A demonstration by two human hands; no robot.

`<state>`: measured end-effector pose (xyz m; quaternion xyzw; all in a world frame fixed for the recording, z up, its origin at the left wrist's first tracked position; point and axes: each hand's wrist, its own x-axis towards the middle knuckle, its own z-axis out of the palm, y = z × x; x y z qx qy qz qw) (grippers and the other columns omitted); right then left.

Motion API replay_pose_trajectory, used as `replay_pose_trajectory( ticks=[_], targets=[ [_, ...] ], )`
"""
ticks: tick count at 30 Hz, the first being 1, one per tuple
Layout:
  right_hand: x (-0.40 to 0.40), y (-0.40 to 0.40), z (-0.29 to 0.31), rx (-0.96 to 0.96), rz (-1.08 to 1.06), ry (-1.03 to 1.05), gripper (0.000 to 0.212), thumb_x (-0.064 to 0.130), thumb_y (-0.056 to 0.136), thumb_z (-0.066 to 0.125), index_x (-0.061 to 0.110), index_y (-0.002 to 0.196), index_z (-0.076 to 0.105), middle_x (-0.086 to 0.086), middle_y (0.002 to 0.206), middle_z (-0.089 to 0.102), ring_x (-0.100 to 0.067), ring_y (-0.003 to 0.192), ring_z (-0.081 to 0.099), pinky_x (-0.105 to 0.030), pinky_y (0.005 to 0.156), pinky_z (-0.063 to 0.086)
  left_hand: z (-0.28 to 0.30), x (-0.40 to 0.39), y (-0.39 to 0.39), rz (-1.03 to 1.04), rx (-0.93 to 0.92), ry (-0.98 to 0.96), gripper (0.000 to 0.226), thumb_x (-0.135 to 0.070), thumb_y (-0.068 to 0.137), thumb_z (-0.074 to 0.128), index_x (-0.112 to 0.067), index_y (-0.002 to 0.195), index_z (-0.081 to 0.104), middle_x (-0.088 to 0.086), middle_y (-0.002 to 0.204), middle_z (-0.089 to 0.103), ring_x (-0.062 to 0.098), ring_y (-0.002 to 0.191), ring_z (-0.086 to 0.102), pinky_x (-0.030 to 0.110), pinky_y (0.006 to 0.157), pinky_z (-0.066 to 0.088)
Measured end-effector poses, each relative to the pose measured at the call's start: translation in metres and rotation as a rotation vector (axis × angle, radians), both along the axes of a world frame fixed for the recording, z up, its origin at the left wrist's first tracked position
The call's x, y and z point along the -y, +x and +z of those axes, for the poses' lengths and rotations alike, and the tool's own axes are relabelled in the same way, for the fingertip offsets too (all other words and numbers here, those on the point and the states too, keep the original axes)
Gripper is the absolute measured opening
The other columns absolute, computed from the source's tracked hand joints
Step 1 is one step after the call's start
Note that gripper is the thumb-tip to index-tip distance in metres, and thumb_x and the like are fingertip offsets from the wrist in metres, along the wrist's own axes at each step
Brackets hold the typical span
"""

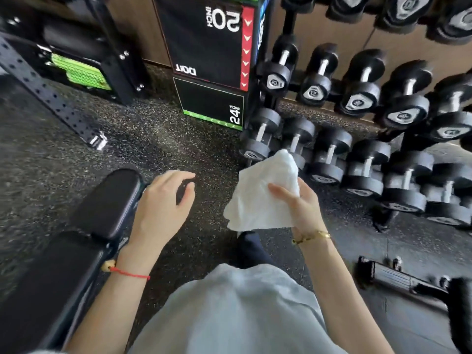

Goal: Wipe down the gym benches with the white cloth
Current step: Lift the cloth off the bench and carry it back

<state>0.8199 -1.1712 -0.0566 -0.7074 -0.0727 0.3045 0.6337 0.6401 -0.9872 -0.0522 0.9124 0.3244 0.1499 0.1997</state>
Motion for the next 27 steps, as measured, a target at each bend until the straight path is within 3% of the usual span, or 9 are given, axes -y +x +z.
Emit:
replay_pose_trajectory(
  ticks=[5, 9, 13, 17, 21, 27],
  targets=[
    [-0.099, 0.040, -0.008, -0.007, 0.078, 0.001, 0.041, 0.032, 0.067, 0.078, 0.010, 0.100, 0.069, -0.015, 0.102, 0.071, -0.037, 0.098, 0.066, -0.058, 0.090, 0.053, -0.007, -0.083, 0.027, 0.093, 0.013, -0.024, 0.024, -0.025, 0.097, 0.053, -0.020, 0.116, 0.065, -0.005, 0.119, 0.065, 0.016, 0.108, 0.060, 0.032, 0.092, 0.047],
    [-0.192, 0.088, -0.012, -0.015, 0.149, 0.019, 0.033, 0.024, 0.075, 0.080, 0.012, 0.104, 0.068, -0.014, 0.104, 0.071, -0.038, 0.101, 0.066, -0.057, 0.089, 0.054, -0.005, -0.163, 0.060, 0.162, 0.024, -0.023, 0.025, -0.029, 0.097, 0.051, -0.023, 0.118, 0.063, -0.011, 0.120, 0.063, 0.010, 0.110, 0.057, 0.022, 0.090, 0.041],
    [-0.289, 0.137, 0.002, -0.007, 0.213, 0.085, 0.035, 0.023, 0.071, 0.081, 0.015, 0.103, 0.069, -0.002, 0.093, 0.074, -0.022, 0.086, 0.069, -0.039, 0.075, 0.059, 0.006, -0.249, 0.099, 0.198, 0.046, -0.013, 0.026, -0.028, 0.098, 0.051, -0.019, 0.119, 0.064, -0.008, 0.121, 0.063, 0.013, 0.108, 0.060, 0.025, 0.090, 0.045],
    [-0.377, 0.177, 0.014, -0.008, 0.257, 0.124, 0.028, 0.021, 0.073, 0.079, 0.018, 0.099, 0.070, -0.002, 0.095, 0.074, -0.020, 0.086, 0.068, -0.045, 0.081, 0.057, 0.017, -0.327, 0.136, 0.216, 0.037, 0.016, 0.028, -0.027, 0.097, 0.051, -0.016, 0.119, 0.064, -0.004, 0.122, 0.064, 0.015, 0.112, 0.059, 0.029, 0.096, 0.046],
    [-0.449, 0.207, 0.018, 0.008, 0.262, 0.133, 0.031, 0.026, 0.068, 0.079, 0.017, 0.097, 0.071, 0.001, 0.093, 0.074, -0.015, 0.083, 0.068, -0.037, 0.077, 0.058, 0.021, -0.394, 0.166, 0.229, 0.036, 0.023, 0.027, -0.028, 0.097, 0.051, -0.018, 0.118, 0.063, -0.006, 0.121, 0.064, 0.013, 0.111, 0.058, 0.027, 0.094, 0.045],
    [-0.549, 0.246, 0.002, 0.008, 0.229, 0.122, 0.035, 0.024, 0.071, 0.080, 0.010, 0.101, 0.069, -0.003, 0.093, 0.072, -0.020, 0.085, 0.065, -0.040, 0.079, 0.055, 0.009, -0.498, 0.214, 0.193, 0.036, 0.009, 0.026, -0.028, 0.097, 0.051, -0.019, 0.118, 0.064, -0.007, 0.120, 0.064, 0.012, 0.110, 0.059, 0.027, 0.092, 0.046]
  ],
)
